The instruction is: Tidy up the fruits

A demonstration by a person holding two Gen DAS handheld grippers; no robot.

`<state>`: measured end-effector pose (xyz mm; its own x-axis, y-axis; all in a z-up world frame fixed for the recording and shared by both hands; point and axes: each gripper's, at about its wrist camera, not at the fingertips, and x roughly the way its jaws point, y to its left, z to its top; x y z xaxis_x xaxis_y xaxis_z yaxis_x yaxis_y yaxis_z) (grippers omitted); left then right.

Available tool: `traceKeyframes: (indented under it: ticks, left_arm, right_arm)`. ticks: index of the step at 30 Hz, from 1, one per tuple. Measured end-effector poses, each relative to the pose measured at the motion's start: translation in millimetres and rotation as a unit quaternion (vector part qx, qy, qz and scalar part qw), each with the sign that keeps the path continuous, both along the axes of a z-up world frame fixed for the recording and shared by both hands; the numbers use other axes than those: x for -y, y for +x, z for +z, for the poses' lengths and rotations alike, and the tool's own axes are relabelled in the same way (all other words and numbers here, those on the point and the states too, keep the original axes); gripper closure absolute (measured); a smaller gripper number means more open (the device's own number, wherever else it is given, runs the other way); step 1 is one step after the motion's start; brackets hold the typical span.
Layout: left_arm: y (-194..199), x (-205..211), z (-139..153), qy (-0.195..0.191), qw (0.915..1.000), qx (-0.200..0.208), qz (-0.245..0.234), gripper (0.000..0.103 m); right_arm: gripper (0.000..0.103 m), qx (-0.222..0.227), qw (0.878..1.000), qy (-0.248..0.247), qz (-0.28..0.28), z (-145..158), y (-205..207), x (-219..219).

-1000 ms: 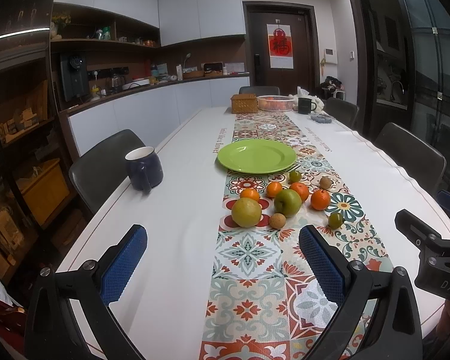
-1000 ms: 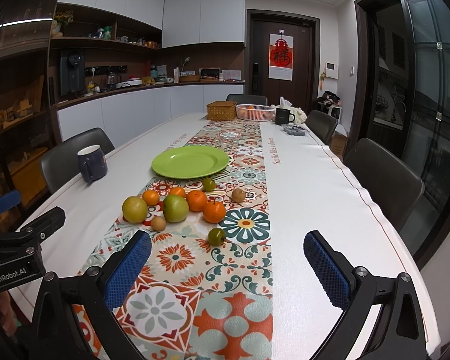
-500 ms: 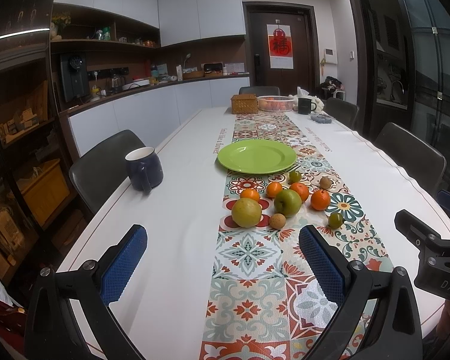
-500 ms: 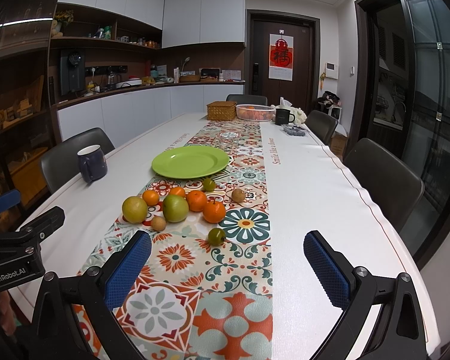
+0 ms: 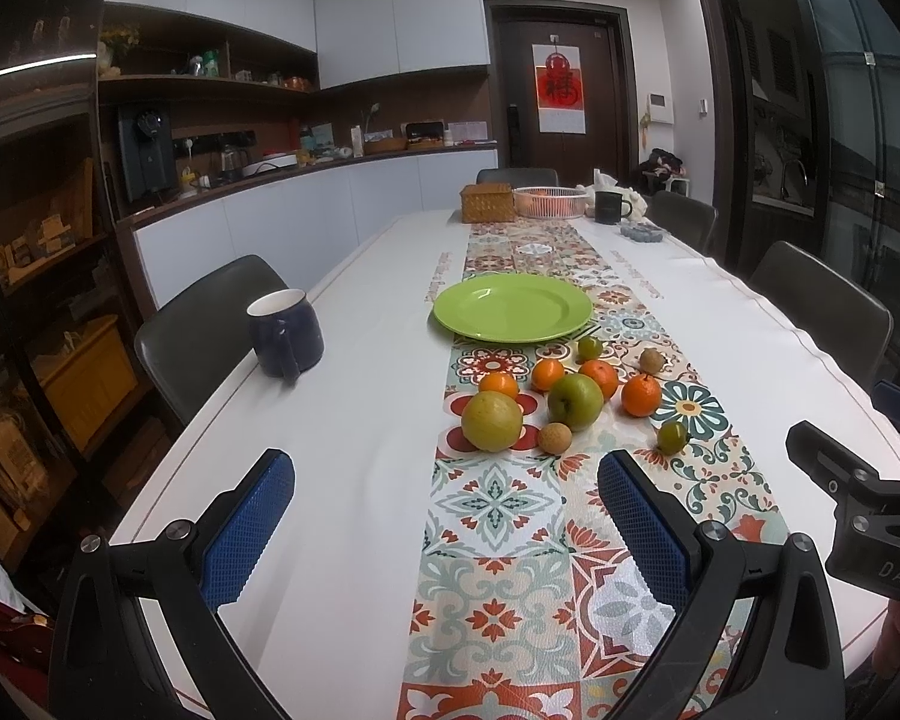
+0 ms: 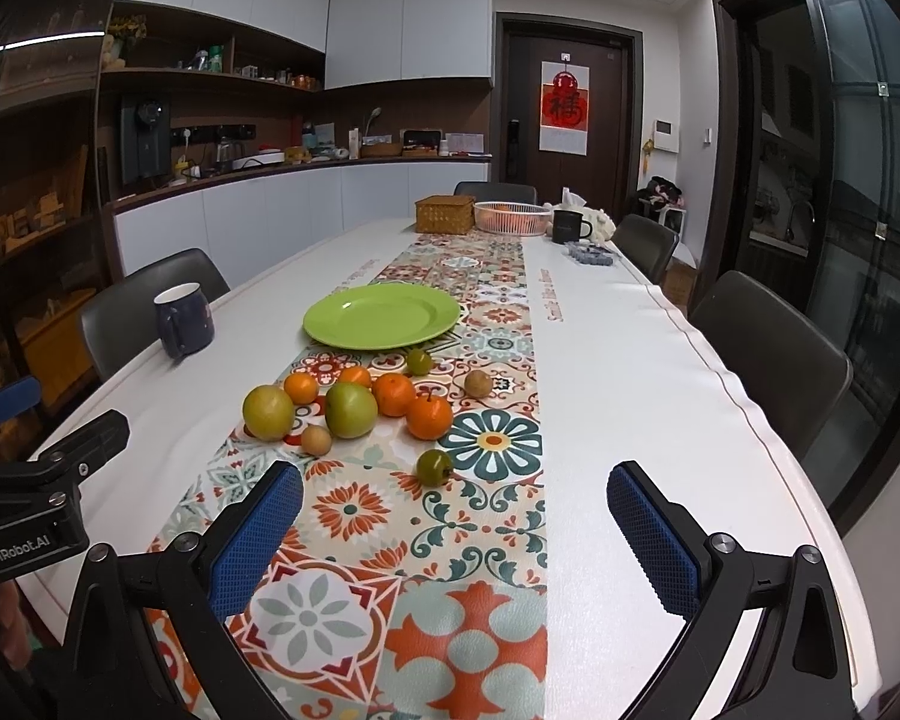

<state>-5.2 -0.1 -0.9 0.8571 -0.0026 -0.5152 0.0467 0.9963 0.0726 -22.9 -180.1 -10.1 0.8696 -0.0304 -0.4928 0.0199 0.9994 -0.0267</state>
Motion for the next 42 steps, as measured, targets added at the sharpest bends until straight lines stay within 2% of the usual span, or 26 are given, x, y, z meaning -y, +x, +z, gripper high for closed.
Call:
traceKeyframes:
  ticks: [7,18,24,29,32,42]
  left_arm:
    - [12,0,-9,0.0,0.9999,-0.014,-0.009,0.0]
    - [44,9,-30,-0.003,0.9978,-0.052,-0.042,0.026]
    - [63,20,-42,0.002,0.9945,-0.071,-0.077,0.041]
    - [82,34,-53,0.012,0.991,-0.083,-0.104,0.046]
    - [95,42,-62,0.017,0.9878,-0.097,-0.12,0.053]
    - [126,61,-87,0.026,0.9779,-0.134,-0.158,0.067]
  right_arm:
    - [0.001,-0.017,1.0,0.0,0.004,-6,11,2]
    - [0.004,-0.051,0.999,-0.002,0.015,-24,41,5]
    - [0.016,-0.072,0.997,0.003,0.022,-36,63,7]
    - [0.026,-0.092,0.995,0.007,0.03,-48,84,7]
    - [0.031,-0.104,0.994,0.011,0.036,-55,95,8]
    - [0.044,-0.132,0.99,0.014,0.055,-73,118,5]
